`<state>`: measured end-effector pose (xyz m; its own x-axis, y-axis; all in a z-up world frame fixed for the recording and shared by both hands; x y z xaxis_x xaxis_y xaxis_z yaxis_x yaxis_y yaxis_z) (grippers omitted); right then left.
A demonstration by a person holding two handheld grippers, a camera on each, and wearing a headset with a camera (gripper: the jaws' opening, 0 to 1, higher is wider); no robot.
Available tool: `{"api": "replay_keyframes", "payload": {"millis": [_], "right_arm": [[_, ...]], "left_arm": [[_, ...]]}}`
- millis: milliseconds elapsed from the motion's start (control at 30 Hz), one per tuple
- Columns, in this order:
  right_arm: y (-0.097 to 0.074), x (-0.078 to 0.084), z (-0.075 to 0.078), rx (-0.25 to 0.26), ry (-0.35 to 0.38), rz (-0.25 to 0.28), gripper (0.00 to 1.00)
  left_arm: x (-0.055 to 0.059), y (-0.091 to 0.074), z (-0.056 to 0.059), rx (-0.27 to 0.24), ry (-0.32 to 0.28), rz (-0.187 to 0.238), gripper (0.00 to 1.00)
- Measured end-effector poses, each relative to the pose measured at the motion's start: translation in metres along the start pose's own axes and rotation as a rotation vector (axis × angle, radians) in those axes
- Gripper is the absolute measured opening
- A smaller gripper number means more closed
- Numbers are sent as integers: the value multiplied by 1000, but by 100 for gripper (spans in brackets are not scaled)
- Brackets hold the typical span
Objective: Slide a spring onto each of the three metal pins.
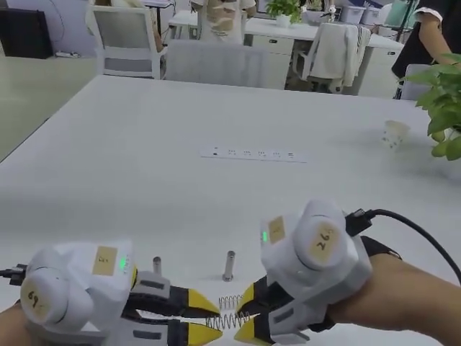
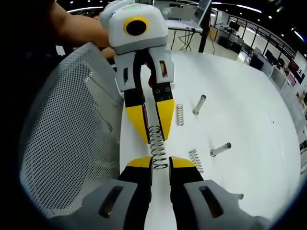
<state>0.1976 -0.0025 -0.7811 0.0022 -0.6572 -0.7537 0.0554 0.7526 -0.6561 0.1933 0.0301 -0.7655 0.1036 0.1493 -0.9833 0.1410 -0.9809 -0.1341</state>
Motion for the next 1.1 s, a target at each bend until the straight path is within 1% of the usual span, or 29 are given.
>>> {"api": "replay_keyframes", "payload": {"millis": [67, 333, 500, 633, 733, 967, 1100], "right_arm": [[0, 0, 0, -1, 3, 2, 11], [-1, -2, 0, 4, 0, 12, 9], [-5, -10, 0, 9, 21, 39, 9], [-5, -14, -1, 11, 21, 44, 9], [-6, -22, -4, 3, 35, 67, 9], [-5, -30, -6, -6, 25, 65, 8], [-4, -32, -7, -11, 15, 51, 8]], "left_arm": [[-1, 0, -1, -3, -4, 8, 2], [1, 1, -2, -4, -4, 2, 2], [3, 2, -4, -9, -1, -8, 2], [3, 2, -4, -8, 0, -12, 2], [4, 2, -3, -4, -1, -16, 2], [5, 3, -3, -1, -3, -17, 3], [5, 3, -2, 1, -3, -18, 3]]}}
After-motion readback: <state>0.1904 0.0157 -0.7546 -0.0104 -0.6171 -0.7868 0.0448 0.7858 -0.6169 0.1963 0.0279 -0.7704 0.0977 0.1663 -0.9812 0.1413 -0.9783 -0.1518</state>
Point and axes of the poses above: the centre of the closed fingertips' face, and the gripper's own axes: y roughly forward along the fingers, z roughly to its right, x roughly out of its underside, the point moved 2 cm from there along -y, roughly backward along the fingers, and after that the axes turned 14 degrees about z, right-handed, at the moved point
